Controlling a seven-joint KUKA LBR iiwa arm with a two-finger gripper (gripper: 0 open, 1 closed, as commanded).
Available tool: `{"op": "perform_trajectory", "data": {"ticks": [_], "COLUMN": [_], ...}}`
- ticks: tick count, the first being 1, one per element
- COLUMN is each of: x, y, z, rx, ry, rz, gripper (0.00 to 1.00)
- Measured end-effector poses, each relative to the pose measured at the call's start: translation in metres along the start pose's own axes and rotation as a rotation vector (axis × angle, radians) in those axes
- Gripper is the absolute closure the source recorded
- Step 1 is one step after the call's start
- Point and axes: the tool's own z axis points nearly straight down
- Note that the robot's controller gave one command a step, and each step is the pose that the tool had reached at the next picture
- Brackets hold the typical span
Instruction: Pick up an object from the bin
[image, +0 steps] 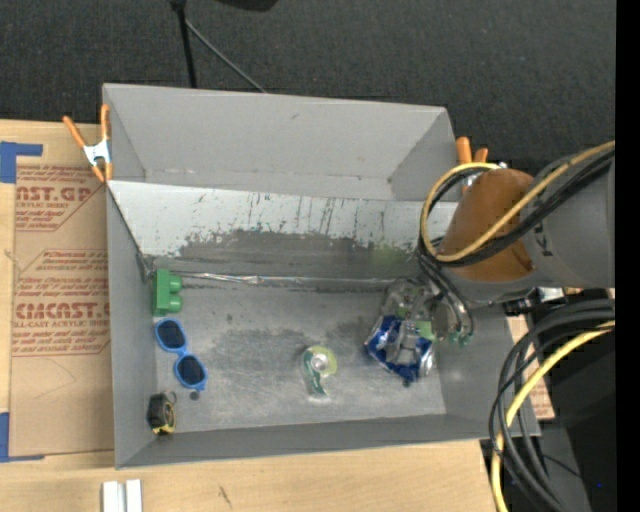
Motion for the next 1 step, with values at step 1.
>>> {"op": "perform_trajectory", "data": {"ticks": [1], "x": [-0.0036], "y": [0.0134], "z": [-0.1023], "rx": [0.013], "ry": [-0.003], "rz": [-0.018], "gripper": [1.0]}}
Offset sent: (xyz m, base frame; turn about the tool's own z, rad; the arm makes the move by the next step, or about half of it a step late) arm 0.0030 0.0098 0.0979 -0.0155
